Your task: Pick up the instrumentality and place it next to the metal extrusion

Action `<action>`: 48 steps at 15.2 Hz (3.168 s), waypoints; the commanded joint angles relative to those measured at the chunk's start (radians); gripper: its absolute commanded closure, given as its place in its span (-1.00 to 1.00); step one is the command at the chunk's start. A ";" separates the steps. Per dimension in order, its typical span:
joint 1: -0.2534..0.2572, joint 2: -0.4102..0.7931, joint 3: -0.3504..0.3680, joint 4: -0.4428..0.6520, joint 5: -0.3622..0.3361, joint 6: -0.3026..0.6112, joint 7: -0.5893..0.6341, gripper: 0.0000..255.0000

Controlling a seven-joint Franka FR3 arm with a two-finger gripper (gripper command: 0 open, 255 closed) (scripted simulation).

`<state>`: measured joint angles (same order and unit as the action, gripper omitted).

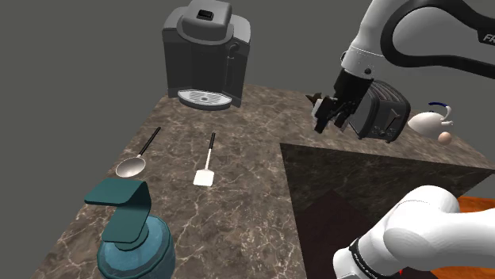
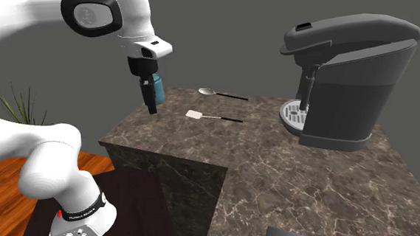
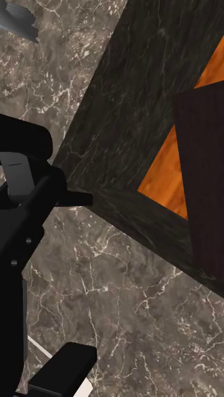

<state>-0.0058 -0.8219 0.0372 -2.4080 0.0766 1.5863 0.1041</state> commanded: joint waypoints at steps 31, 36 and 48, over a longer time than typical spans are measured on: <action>-0.034 1.064 0.455 0.496 -0.278 0.562 1.090 -1.00; -0.010 1.138 0.436 0.532 -0.322 0.589 1.138 -1.00; -0.004 1.172 0.425 0.513 -0.345 0.638 1.153 -1.00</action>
<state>-0.0102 0.3500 0.4627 -1.8946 -0.2687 2.2240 1.2571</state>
